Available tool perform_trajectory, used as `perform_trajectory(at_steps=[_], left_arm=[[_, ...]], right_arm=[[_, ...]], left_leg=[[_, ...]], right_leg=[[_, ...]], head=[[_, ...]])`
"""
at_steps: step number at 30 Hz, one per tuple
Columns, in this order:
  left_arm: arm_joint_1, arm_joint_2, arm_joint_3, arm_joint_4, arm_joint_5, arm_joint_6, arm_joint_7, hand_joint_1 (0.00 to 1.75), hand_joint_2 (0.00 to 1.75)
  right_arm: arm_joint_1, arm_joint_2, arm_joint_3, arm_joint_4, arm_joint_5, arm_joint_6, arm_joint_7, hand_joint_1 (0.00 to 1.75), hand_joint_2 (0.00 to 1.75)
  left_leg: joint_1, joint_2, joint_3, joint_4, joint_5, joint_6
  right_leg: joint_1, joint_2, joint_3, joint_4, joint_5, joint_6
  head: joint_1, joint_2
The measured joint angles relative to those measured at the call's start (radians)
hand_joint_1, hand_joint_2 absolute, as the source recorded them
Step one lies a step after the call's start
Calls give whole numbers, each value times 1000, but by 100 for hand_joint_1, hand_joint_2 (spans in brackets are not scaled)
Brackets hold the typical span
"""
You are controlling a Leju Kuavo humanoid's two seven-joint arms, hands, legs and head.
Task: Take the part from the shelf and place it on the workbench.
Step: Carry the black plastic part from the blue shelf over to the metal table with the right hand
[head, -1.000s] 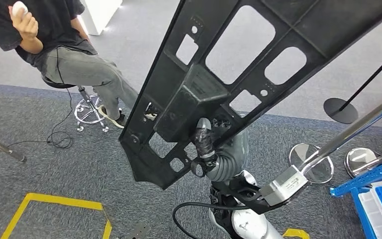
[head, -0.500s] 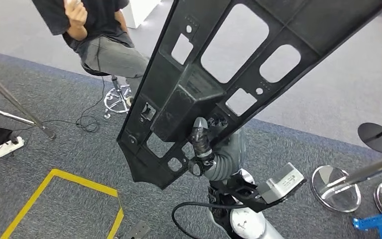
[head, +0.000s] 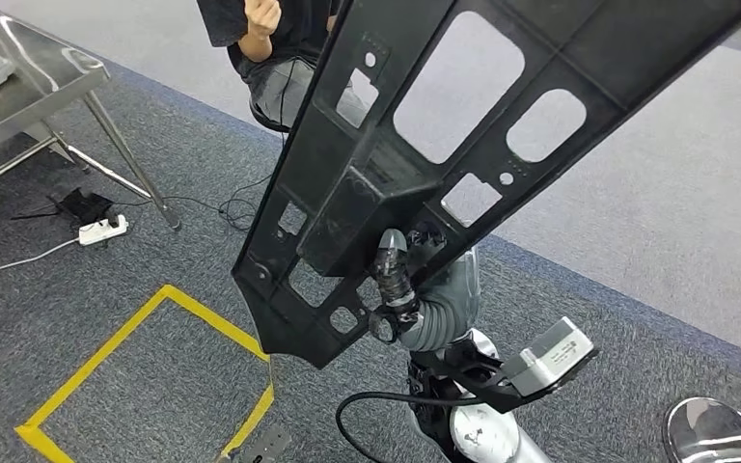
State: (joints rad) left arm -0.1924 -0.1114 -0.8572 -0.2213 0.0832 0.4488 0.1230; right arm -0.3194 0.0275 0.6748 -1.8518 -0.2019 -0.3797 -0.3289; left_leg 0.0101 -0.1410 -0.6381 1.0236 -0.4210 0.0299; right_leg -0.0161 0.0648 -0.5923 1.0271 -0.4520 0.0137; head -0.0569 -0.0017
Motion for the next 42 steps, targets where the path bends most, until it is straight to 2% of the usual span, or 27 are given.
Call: perform_trajectory(at_steps=[1, 3, 5, 7, 8, 9, 11, 13, 14, 16, 17, 19, 20, 22, 23, 24, 25, 27, 29, 31, 32, 34, 36, 38, 39, 40, 42], left_arm=[[2, 1, 0, 0, 0, 0, 2, 0, 175], [3, 2, 0, 0, -2, -1, 6, 0, 175], [-1, 2, 0, 0, -4, -4, 8, 0, 175], [-3, 2, -1, 0, -7, -6, 10, 0, 175], [-2, 3, -1, 0, -8, -7, 11, 0, 175], [-1, 3, -1, 0, -8, -7, 13, 0, 175], [-2, 3, -1, 0, -9, -8, 15, 0, 175], [-6, 2, -4, 0, -10, -9, 17, 0, 175], [-8, 2, -6, 0, -11, -9, 19, 0, 175], [-9, 2, -11, 0, -13, -10, 29, 0, 175], [-8, 2, -13, 0, -14, -10, 34, 0, 175], [-8, 2, -17, 0, -17, -11, 41, 0, 175], [-8, 2, -18, 0, -17, -12, 42, 0, 175], [-9, 2, -21, 0, -18, -14, 43, 0, 175], [-7, 2, -23, 0, -18, -14, 43, 0, 175], [-6, 2, -24, 0, -18, -15, 43, 0, 175], [-5, 2, -24, 0, -18, -15, 44, 0, 175], [-5, 1, -25, 0, -17, -15, 44, 0, 175], [-6, 0, -25, 0, -18, -15, 44, 0, 175], [-5, 0, -25, 0, -18, -16, 46, 0, 175], [-2, 1, -26, 0, -18, -16, 47, 0, 175], [-1, 1, -26, 0, -18, -17, 50, 0, 175], [-5, 2, -27, 0, -18, -18, 51, 0, 175], [-6, 2, -29, 0, -18, -20, 52, 0, 175], [-5, 2, -30, 0, -18, -21, 54, 0, 175], [-3, 2, -31, 0, -18, -21, 54, 0, 175], [-3, 2, -32, 0, -18, -21, 55, 0, 175]], right_arm=[[-1, 0, 0, 0, -1, 0, 0, 175, 175], [-5, 3, 0, 0, -4, 2, -1, 175, 175], [-6, 5, 0, 1, -15, 3, -3, 175, 175], [-5, 6, 0, 3, -29, 3, -6, 175, 175], [-4, 6, 0, 4, -34, 4, -6, 175, 175], [-4, 6, 0, 5, -37, 4, -7, 175, 175], [-5, 6, 0, 5, -38, 6, -9, 175, 175], [-7, 6, 0, 6, -39, 8, -12, 175, 175], [-8, 6, 0, 6, -41, 11, -14, 175, 175], [-10, 7, 0, 6, -48, 18, -16, 175, 175], [-11, 7, 0, 6, -53, 20, -18, 175, 175], [-13, 8, 0, 6, -59, 21, -22, 175, 175], [-13, 8, 0, 6, -61, 22, -24, 175, 175], [-10, 7, 0, 7, -65, 22, -27, 175, 175], [-9, 7, 0, 8, -67, 22, -27, 175, 175], [-9, 7, 0, 8, -68, 22, -27, 175, 175], [-9, 7, 0, 8, -68, 22, -27, 175, 175], [-10, 7, 0, 8, -68, 22, -28, 175, 175], [-11, 7, 0, 8, -68, 22, -28, 175, 175], [-11, 8, 0, 8, -67, 23, -29, 175, 175], [-11, 8, 0, 9, -67, 23, -29, 175, 175], [-14, 11, 0, 9, -67, 24, -29, 175, 175], [-15, 13, 0, 10, -68, 25, -30, 175, 175], [-13, 13, 0, 13, -68, 26, -30, 175, 175], [-13, 13, 0, 14, -68, 26, -29, 175, 175], [-13, 13, 0, 16, -69, 27, -29, 175, 175], [-14, 14, 0, 16, -68, 27, -29, 175, 175]], left_leg=[[2, -5, -2, -1, 1, -6], [-2, 31, -17, 31, -18, -18], [-4, 95, -70, 136, -69, -27], [2, 123, -132, 248, -107, -34], [5, 129, -144, 265, -103, -37], [7, 134, -135, 243, -81, -39], [8, 169, -70, 116, -20, -40], [2, 201, -20, 20, 7, -29], [-1, 205, -14, 7, 3, -21], [-2, 180, -13, 7, 0, -5], [-1, 167, -10, 5, -1, 0], [2, 145, -3, 2, -1, 12], [2, 134, -3, 1, -3, 16], [-1, 109, -2, 2, -5, 22], [-2, 94, -1, 2, -5, 22], [-3, 79, 1, 2, -5, 23], [-4, 63, 3, 3, -6, 22], [-4, 35, 5, 4, -6, 19], [1, 12, -3, 6, -4, 10], [5, -13, -10, 2, 0, -6], [5, -9, -12, 3, 0, -12], [-1, 43, -33, 47, -25, -22], [0, 108, -92, 163, -78, -29], [5, 128, -147, 258, -104, -36], [6, 132, -149, 257, -91, -37], [7, 139, -129, 216, -63, -38], [3, 173, -58, 84, -7, -33]], right_leg=[[-2, -11, 5, -5, 2, -4], [-8, -34, 17, -18, 6, -17], [-7, -61, 25, -23, 5, -25], [-5, -89, 28, -22, 0, -27], [-4, -103, 29, -22, -3, -26], [-5, -116, 32, -21, -7, -23], [-5, -140, 41, -18, -17, -15], [2, -160, 47, -13, -28, -3], [7, -169, 50, -13, -32, 3], [9, -186, 56, -15, -40, 14], [6, -181, 59, -10, -48, 20], [0, -136, 35, 54, -91, 28], [-1, -106, 6, 119, -123, 28], [0, -78, -65, 249, -170, 25], [1, -73, -85, 277, -167, 22], [2, -70, -87, 264, -143, 18], [3, -64, -71, 215, -105, 13], [4, -16, -20, 80, -32, 0], [6, 26, 8, 8, -10, -8], [6, 17, 16, -5, -12, -13], [5, 4, 21, -11, -10, -16], [-1, -25, 35, -25, -7, -25], [1, -58, 42, -27, -10, -31], [2, -90, 45, -25, -16, -33], [2, -104, 47, -25, -20, -32], [2, -118, 51, -23, -24, -29], [6, -142, 60, -20, -36, -22]], head=[[0, 0], [-5, 0], [-12, 0], [-15, 0], [-15, 0], [-15, 0], [-16, 0], [-15, 0], [-13, 0], [-9, 0], [-7, 0], [-2, 0], [1, 0], [4, 0], [4, 0], [4, 0], [4, 0], [4, 0], [5, 0], [6, 0], [7, 0], [0, 0], [-7, 0], [-7, 0], [-8, 0], [-8, 0], [-8, 0]])
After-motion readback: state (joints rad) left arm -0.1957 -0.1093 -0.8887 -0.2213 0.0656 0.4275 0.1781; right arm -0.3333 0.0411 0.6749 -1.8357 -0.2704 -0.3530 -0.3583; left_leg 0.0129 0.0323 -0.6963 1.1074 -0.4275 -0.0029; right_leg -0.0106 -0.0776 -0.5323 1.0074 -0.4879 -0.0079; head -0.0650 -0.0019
